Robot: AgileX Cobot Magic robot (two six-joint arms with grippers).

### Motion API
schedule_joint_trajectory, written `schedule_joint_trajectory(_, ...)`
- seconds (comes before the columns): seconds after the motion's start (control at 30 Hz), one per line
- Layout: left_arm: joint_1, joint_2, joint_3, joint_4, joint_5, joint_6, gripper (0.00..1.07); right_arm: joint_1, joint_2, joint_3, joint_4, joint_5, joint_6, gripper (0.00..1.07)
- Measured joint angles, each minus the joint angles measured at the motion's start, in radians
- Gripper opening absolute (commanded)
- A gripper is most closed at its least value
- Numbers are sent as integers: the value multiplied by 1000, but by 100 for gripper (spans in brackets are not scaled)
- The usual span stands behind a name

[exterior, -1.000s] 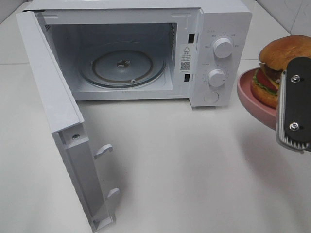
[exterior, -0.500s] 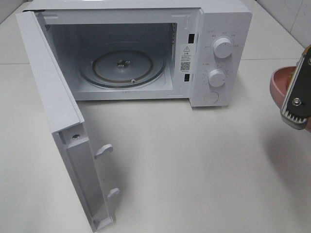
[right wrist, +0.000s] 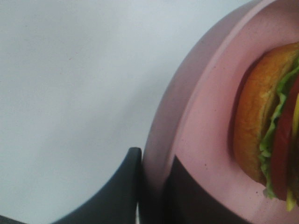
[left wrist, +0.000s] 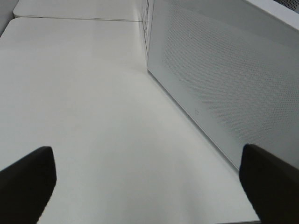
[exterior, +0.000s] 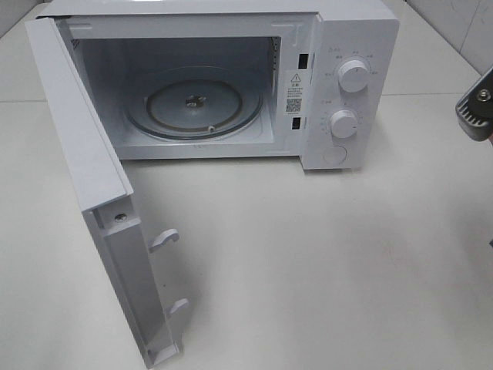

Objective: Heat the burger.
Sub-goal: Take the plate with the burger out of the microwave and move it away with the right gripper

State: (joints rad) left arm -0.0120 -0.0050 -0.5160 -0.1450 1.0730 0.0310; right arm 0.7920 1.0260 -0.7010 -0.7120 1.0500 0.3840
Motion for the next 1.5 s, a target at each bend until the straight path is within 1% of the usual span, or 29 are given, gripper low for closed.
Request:
schedule_joint_trajectory(0.23,0,0,0,0,0,0,100,0,107,0,-29,66,61,2)
schedule_joint_trajectory(0.37,0,0,0,0,0,0,100,0,145,0,-39,68,114,2)
schedule_joint_trajectory(0.5,0,0,0,0,0,0,100,0,221,0,-48,65,230,2)
schedule_joint_trajectory(0.63,0,0,0,0,0,0,100,-3,267,0,-48,57,270,2)
schedule_joint_trajectory(0.7,0,0,0,0,0,0,100,-33,309,0,-49,24,292,2)
schedule_joint_trajectory(0.73,0,0,0,0,0,0,100,-33,309,0,-49,24,292,2)
schedule_joint_trajectory(0.77,0,0,0,0,0,0,100,-66,336,0,-55,-5,302,2)
schedule_joint_trajectory(0.8,0,0,0,0,0,0,100,-66,336,0,-55,-5,302,2)
schedule_joint_trajectory(0.87,0,0,0,0,0,0,100,-115,373,0,-57,-42,326,2)
schedule_joint_trajectory(0.9,0,0,0,0,0,0,100,-115,373,0,-57,-42,326,2)
schedule_joint_trajectory(0.97,0,0,0,0,0,0,100,-177,419,0,-70,-78,373,2)
schedule_joint_trajectory(1.07,0,0,0,0,0,0,100,-192,431,0,-74,-84,383,2)
schedule_joint_trajectory(1.13,0,0,0,0,0,0,100,-249,471,0,-85,-104,416,3)
schedule_joint_trajectory(1.23,0,0,0,0,0,0,100,-264,481,0,-85,-116,418,3)
schedule_joint_trajectory(1.3,0,0,0,0,0,0,100,-308,514,-1,-85,-153,431,3)
schedule_joint_trajectory(1.33,0,0,0,0,0,0,100,-308,514,-1,-85,-153,431,3)
schedule_joint_trajectory(1.4,0,0,0,0,0,0,100,-362,559,-1,-95,-192,451,3)
schedule_joint_trajectory(1.5,0,0,0,0,0,0,100,-370,573,-1,-97,-195,454,3)
